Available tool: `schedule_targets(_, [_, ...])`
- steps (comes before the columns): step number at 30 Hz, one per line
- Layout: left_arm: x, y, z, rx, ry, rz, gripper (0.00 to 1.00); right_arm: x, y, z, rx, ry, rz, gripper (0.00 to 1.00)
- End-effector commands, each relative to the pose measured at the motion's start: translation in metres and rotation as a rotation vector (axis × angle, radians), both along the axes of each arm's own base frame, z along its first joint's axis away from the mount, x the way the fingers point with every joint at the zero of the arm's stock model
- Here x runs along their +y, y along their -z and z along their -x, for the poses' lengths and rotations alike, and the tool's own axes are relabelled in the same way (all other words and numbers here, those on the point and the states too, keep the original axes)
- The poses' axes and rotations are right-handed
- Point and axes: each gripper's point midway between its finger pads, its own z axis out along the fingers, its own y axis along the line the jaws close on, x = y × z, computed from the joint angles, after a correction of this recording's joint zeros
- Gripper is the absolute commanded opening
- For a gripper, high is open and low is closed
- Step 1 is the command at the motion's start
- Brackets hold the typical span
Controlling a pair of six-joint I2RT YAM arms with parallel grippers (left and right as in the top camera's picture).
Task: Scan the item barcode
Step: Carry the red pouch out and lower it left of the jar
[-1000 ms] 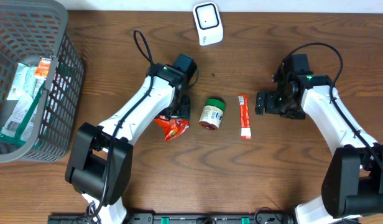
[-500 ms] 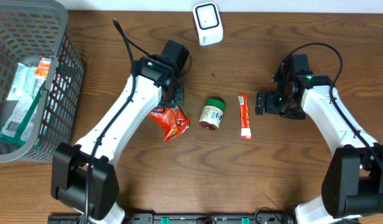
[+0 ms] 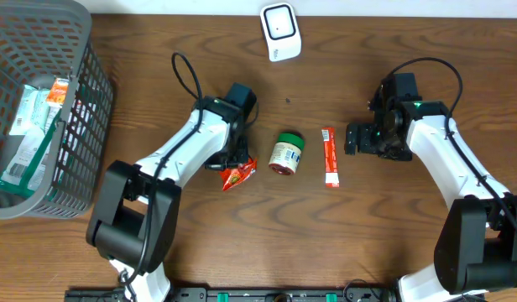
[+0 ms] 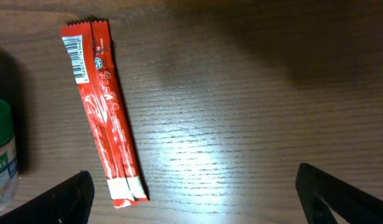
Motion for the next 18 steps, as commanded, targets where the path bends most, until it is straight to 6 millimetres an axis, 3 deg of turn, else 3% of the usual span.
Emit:
schedule_targets(1, [0.009, 0.018, 0.016, 0.054, -0.019, -0.03, 0.12, -0.001, -0.001, 0.002, -0.002, -0.007, 0.008, 0.99])
schedule_targets(5, [0.014, 0.013, 0.023, 0.083, 0.021, -0.046, 0.08, -0.001, -0.001, 0.001, -0.003, -0.007, 0.008, 0.99])
schedule_targets(12, [0.009, -0.046, -0.002, -0.078, 0.005, 0.021, 0.08, -0.001, -0.001, 0.001, -0.003, -0.007, 0.008, 0.99])
schedule_targets(14, [0.007, -0.055, -0.007, -0.118, -0.017, 0.04, 0.08, -0.001, -0.001, 0.001, -0.003, -0.007, 0.008, 0.99])
schedule_targets(18, [-0.001, -0.055, -0.02, -0.177, -0.026, 0.075, 0.08, -0.001, -0.001, 0.001, -0.003, -0.007, 0.008, 0.99])
